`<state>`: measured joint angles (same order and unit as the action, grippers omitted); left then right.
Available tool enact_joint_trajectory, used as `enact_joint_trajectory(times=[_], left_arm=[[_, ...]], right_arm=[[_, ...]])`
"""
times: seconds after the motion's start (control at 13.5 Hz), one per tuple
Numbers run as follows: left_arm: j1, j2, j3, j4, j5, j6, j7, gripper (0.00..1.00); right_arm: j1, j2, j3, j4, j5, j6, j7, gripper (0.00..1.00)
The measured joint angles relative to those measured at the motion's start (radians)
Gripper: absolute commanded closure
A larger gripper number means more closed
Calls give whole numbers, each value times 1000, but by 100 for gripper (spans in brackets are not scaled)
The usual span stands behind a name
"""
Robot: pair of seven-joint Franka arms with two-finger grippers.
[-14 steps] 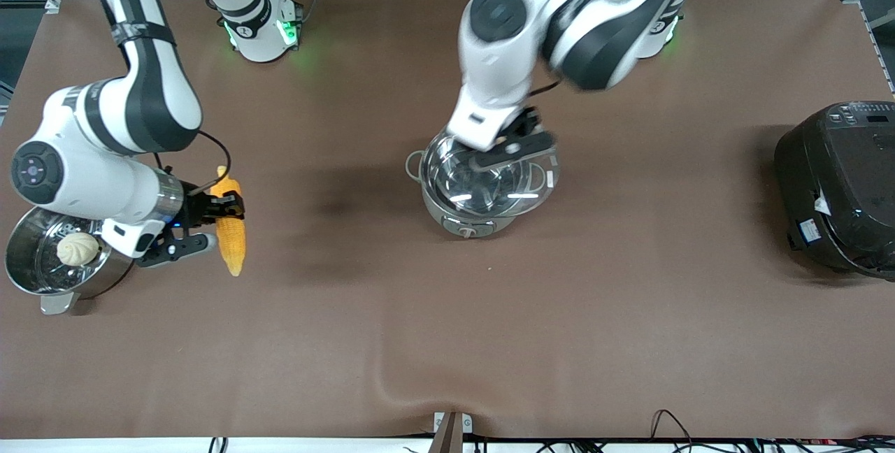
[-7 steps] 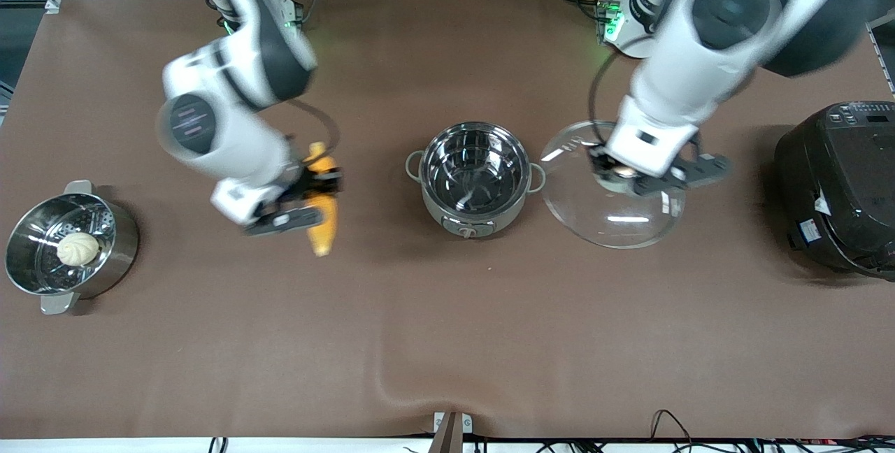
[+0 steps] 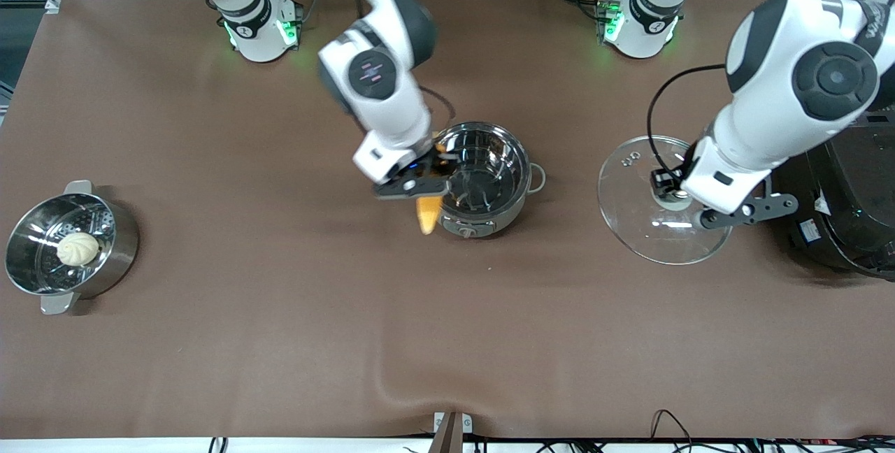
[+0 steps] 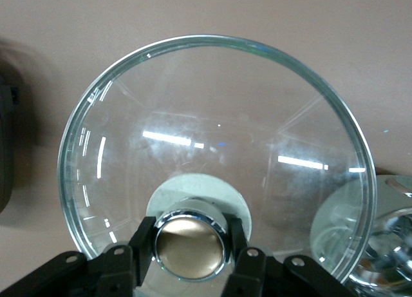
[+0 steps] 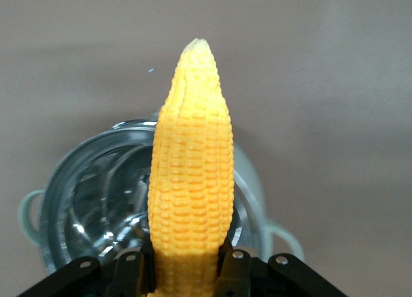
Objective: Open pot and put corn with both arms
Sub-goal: 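Lower the corn into the open pot and open the right gripper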
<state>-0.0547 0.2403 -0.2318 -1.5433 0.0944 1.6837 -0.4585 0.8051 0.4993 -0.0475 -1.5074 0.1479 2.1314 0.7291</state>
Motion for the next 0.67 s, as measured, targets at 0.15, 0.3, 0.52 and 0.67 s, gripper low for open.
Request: enact_joint_trajectory(times=[0.15, 0.3, 0.52, 0.67], left_arm=[[26, 1, 0, -39, 0, 49, 26, 100], [36, 1, 0, -78, 0, 96, 30, 100], [52, 2, 0, -143, 0, 177, 37, 100], [73, 2, 0, -181, 0, 222, 56, 100]], right_arm=[[48, 27, -1, 31, -18, 25, 79, 90], [84, 61, -2, 46, -57, 56, 152, 86], [106, 110, -3, 51, -89, 77, 198, 37], [106, 122, -8, 51, -89, 76, 208, 3]])
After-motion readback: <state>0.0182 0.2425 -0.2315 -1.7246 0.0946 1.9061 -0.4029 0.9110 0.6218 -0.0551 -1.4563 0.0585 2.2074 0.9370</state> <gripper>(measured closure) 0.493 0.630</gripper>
